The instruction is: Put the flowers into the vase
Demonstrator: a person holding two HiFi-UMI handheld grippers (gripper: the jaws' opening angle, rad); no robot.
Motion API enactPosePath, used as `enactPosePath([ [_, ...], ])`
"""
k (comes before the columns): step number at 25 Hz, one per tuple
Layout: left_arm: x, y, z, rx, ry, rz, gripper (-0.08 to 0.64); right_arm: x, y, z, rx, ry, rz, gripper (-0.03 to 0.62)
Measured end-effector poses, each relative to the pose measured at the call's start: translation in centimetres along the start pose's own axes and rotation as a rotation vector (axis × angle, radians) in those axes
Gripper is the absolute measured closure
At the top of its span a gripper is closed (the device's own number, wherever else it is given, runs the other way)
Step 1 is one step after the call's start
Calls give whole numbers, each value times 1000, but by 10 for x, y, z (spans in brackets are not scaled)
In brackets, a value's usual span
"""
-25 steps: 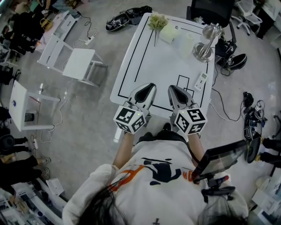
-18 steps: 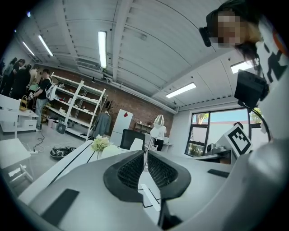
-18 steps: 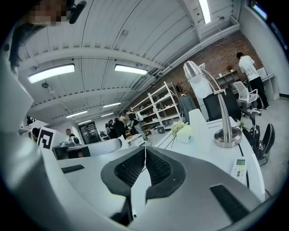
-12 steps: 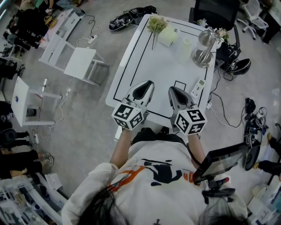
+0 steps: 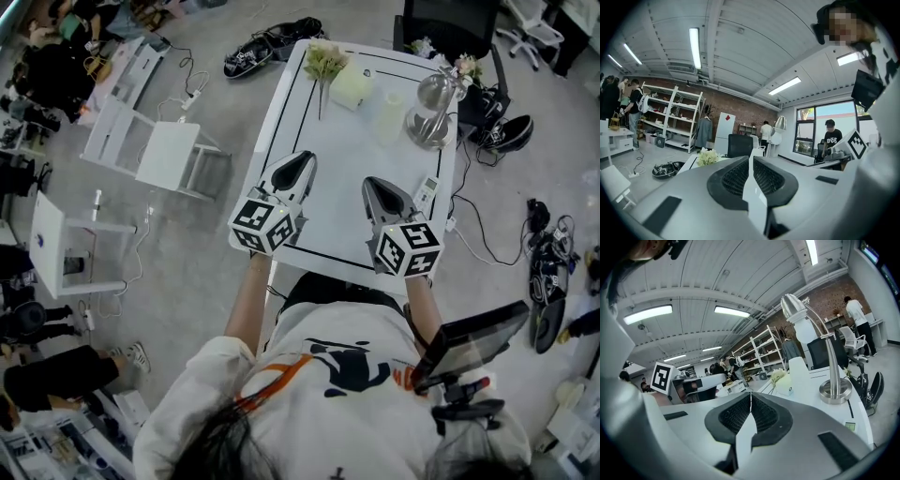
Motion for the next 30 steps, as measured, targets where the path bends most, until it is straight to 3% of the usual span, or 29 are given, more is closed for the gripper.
enactPosePath([
  [16, 34, -106, -124, -88, -128, -112, 480, 21, -69, 25, -122, -38, 14, 578],
  [22, 29, -164, -162, -106, -112, -170, 449, 18, -87, 34, -158, -65, 5, 578],
  [30, -8, -234, -200, -106, -70, -319, 400, 19, -103, 53, -187, -79, 9, 578],
])
Point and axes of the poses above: the fingertips, and each gripper's own axes: y backward along the fingers, z to its right, x out of its top, the point moved 7 cm from there along y, backward along the fingers, and after that the axes turned 6 degrees about -z, right-handed, at the moved point
